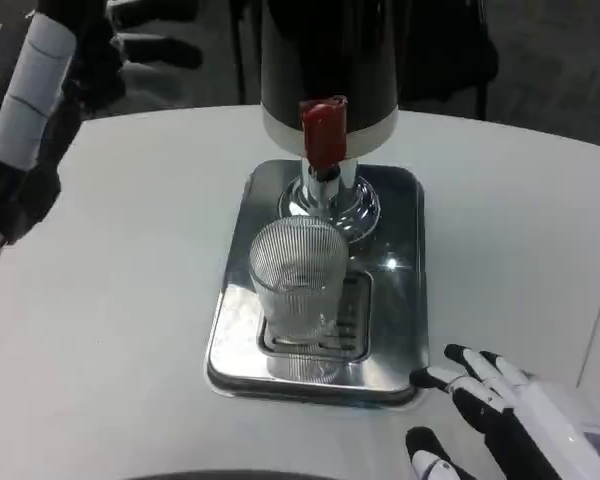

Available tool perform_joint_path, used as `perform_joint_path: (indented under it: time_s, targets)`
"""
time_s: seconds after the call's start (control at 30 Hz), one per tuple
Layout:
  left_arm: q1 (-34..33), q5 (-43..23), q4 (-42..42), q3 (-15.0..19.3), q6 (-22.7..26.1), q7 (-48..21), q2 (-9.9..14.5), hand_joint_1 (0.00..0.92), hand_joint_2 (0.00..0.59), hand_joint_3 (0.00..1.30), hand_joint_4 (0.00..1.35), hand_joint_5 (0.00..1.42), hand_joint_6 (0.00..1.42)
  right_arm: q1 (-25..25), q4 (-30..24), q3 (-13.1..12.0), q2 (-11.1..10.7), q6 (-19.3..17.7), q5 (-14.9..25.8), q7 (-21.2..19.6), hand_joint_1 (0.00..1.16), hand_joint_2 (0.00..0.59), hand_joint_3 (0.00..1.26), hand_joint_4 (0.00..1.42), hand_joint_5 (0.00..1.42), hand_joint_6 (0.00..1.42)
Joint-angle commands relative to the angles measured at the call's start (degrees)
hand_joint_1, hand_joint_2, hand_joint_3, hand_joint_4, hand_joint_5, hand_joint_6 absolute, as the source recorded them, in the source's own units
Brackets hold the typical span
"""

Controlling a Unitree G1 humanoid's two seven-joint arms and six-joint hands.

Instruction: Grasp the cup under the faucet to collect the drink, then remove the cup.

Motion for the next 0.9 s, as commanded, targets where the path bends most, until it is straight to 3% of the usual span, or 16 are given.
perform_joint_path:
  time_s: [0.03, 0.23, 0.5, 0.77, 0.9]
  targets:
    - [-5.2, -4.1, 2.3, -1.2, 6.3, -7.2, 2.5, 0.000, 0.103, 0.18, 0.13, 0.27, 0.40, 0.0, -0.9, 0.3, 0.4, 0.3, -0.6, 0.5, 0.02, 0.488, 0.20, 0.03, 0.00, 0.00]
    - [-12.6, -3.6, 6.2, -4.2, 10.2, -14.0, 3.6, 0.000, 0.085, 0.08, 0.01, 0.14, 0.23, -0.4, -0.9, 0.4, 0.4, 0.2, -0.7, 0.7, 0.02, 0.488, 0.20, 0.03, 0.00, 0.00]
    - [-18.5, 0.9, 12.2, -8.3, 10.8, -19.1, 5.0, 0.000, 0.081, 0.10, 0.01, 0.13, 0.22, 0.6, -0.9, 0.4, 0.6, -0.2, -0.6, 0.2, 0.02, 0.488, 0.20, 0.04, 0.00, 0.00]
    - [-18.7, 2.5, 12.6, -8.5, 10.7, -20.4, 4.8, 0.000, 0.080, 0.22, 0.15, 0.24, 0.29, 0.9, -0.9, 0.0, 0.5, -0.3, -0.1, -0.1, 0.02, 0.488, 0.20, 0.04, 0.00, 0.00]
    - [-17.6, 3.8, 10.4, -7.6, 10.8, -18.4, 4.7, 0.000, 0.080, 0.32, 0.30, 0.37, 0.37, 0.8, -0.9, 0.0, 0.4, -0.3, -0.1, -0.1, 0.02, 0.488, 0.20, 0.04, 0.00, 0.00]
